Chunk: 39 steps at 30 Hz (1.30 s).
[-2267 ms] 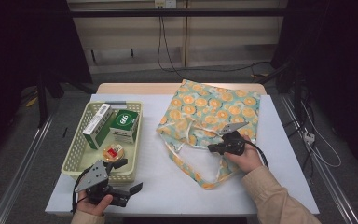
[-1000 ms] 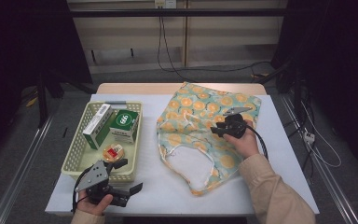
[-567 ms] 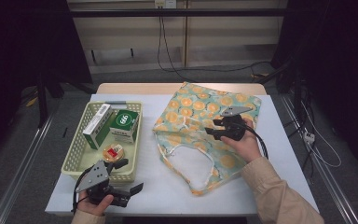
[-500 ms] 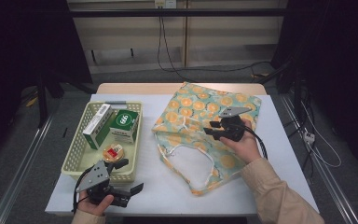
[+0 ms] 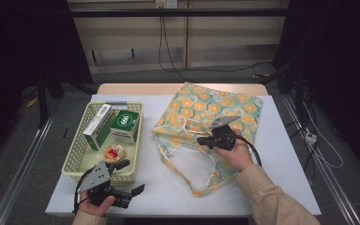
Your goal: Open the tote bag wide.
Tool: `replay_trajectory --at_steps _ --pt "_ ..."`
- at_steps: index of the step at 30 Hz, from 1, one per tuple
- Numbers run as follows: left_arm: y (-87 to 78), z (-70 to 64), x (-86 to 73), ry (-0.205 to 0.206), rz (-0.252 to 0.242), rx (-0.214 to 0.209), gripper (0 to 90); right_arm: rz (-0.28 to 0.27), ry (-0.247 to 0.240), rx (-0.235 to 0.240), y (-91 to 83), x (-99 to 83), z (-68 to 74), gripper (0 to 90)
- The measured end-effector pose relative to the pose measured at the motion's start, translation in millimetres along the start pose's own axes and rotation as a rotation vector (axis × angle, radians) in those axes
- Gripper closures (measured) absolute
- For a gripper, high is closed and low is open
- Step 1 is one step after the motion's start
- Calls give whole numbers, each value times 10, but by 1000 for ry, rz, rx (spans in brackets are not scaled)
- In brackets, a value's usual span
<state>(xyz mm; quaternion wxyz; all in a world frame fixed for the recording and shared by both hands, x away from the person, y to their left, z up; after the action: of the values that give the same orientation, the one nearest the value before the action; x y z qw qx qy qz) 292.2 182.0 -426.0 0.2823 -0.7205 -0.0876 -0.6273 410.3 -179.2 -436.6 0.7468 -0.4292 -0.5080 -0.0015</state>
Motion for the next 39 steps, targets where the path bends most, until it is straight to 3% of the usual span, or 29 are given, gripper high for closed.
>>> replay_trajectory --at_steps 3,5,7,12,16,18,21,23,25,28,34,37,39 --pt "3 -8 -4 -11 2 -5 41 12 16 -16 50 -52 -83 900" --pt "3 -5 -3 -10 1 -2 41 11 17 -53 73 -71 -163 891" --pt "3 -2 -5 -14 -1 -2 41 0 23 -84 85 -79 -237 853" --pt "0 12 -15 -10 3 -3 41 30 7 -129 168 -170 -388 694" --pt "6 5 -17 -12 5 -6 41 43 30 -124 200 -221 -427 635" --pt "8 0 -18 -20 2 -9 41 48 26 -114 218 -233 -424 545" --pt "10 -1 -19 -24 2 -9 41 53 20 -108 230 -232 -408 502" --pt "8 8 -16 -10 4 -5 41 58 6 -122 238 -229 -403 507" --pt "15 3 -16 -22 4 -8 41 52 -9 -132 248 -233 -426 507" --pt "19 0 -14 -21 4 -12 41 44 -6 -109 246 -246 -456 523" --pt "23 -1 -10 -21 1 -8 41 29 21 -126 225 -257 -520 694" --pt "24 -5 -6 -15 3 -10 41 20 33 -159 218 -266 -550 855" --pt "22 -4 -3 -18 2 -9 41 20 33 -167 218 -266 -554 887"
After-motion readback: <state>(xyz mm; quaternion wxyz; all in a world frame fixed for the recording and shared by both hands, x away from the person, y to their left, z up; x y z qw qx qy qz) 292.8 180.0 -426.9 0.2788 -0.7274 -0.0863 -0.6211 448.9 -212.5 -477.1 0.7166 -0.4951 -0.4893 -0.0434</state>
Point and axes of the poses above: each handheld gripper's, and its own axes: y roughly forward along the jaws, x roughly out of its top, z roughly to its left, the point moved 2 cm from there along y, roughly forward along the jaws, and after that the axes turned 1 degree about x, right-handed, at the moved point
